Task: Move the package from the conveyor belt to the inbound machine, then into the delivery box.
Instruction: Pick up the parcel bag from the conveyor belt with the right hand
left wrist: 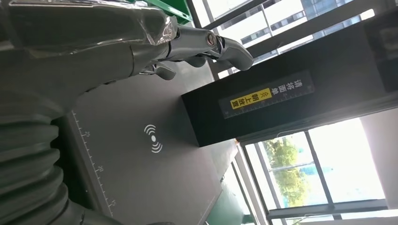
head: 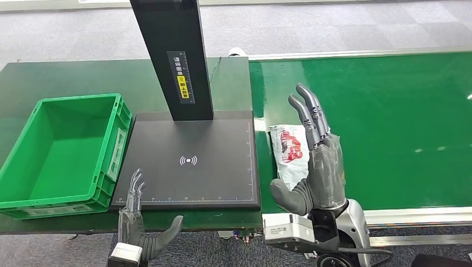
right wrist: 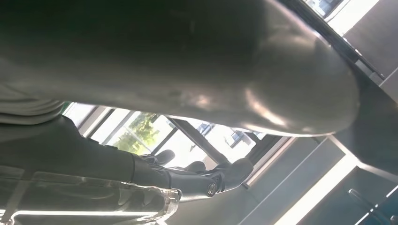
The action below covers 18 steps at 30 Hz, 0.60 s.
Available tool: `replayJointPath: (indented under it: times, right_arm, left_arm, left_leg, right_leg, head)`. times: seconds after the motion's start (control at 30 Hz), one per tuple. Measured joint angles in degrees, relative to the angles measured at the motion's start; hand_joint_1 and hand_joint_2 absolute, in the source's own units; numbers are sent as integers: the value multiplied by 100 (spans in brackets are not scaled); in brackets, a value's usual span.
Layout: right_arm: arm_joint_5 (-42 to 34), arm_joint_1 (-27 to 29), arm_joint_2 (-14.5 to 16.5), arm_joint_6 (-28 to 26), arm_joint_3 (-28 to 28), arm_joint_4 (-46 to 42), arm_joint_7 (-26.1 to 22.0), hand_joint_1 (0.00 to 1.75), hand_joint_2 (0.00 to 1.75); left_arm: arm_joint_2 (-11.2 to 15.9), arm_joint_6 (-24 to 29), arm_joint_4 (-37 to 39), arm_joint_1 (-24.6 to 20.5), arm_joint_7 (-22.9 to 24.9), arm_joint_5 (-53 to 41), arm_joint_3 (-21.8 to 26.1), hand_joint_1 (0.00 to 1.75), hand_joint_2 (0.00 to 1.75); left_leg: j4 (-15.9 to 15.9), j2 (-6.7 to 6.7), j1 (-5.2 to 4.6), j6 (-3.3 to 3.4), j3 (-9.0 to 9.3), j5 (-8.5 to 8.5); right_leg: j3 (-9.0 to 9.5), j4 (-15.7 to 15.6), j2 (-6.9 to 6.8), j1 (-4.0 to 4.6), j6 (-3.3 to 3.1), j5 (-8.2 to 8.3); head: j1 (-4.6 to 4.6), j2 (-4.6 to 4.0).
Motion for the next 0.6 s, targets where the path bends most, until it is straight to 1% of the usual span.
replayJointPath:
  times: [0.13, 0.2, 0.27, 0.33, 0.37, 0.47, 0.6]
  right_arm:
    - [-317, -71, -193, -169, -42, 93, 30, 0, 0]
    - [-628, -198, -311, -91, -57, 207, 51, 0, 87]
    - [-1041, -377, -378, 153, -116, 452, 261, 0, 175]
    - [-1318, -583, -388, 312, -322, 1054, 494, 0, 175]
    - [-1314, -707, -389, 288, -483, 1504, 532, 0, 175]
    - [-1011, -1096, -419, 69, -1002, 2905, 515, 0, 175]
    - [-607, -1388, -484, 30, -1415, 4223, 573, 0, 175]
  left_arm:
    - [-5, -41, -141, 139, 49, -19, 11, 0, 175]
    - [-4, -99, -199, 174, 58, -17, 25, 0, 175]
    - [-15, -170, -221, 154, 58, -7, 55, 0, 175]
    - [-38, -248, -207, 70, 38, 14, 116, 0, 175]
    - [-49, -298, -191, 13, 24, 30, 160, 0, 175]
    - [-68, -455, -138, -133, -10, 71, 310, 0, 175]
    - [-69, -515, -56, -219, -137, 144, 454, 0, 175]
  left_leg:
    - [0, 0, 0, 0, -2, 0]
    - [0, 0, -1, 1, -1, 0]
    - [0, 0, 0, 1, 4, 0]
    - [0, -2, 1, 2, 10, 2]
    - [0, -7, 1, 4, 11, 5]
    - [1, -23, -1, 10, 10, 14]
    - [2, -26, -2, 10, 8, 14]
  right_leg:
    - [2, 0, 0, 0, 0, 0]
    - [2, 0, 0, -1, 0, 1]
    - [6, 0, 0, 0, 0, 1]
    - [15, 0, -2, 1, 0, 2]
    - [18, 0, -5, 1, 0, 3]
    - [22, 0, -17, -1, 1, 8]
    - [18, 0, -20, -3, 3, 9]
  head:
    - [-1, 0]
    - [0, 0]
    - [1, 0]
    - [-1, 0]
    - [-1, 0]
    - [1, 0]
    - [-1, 0]
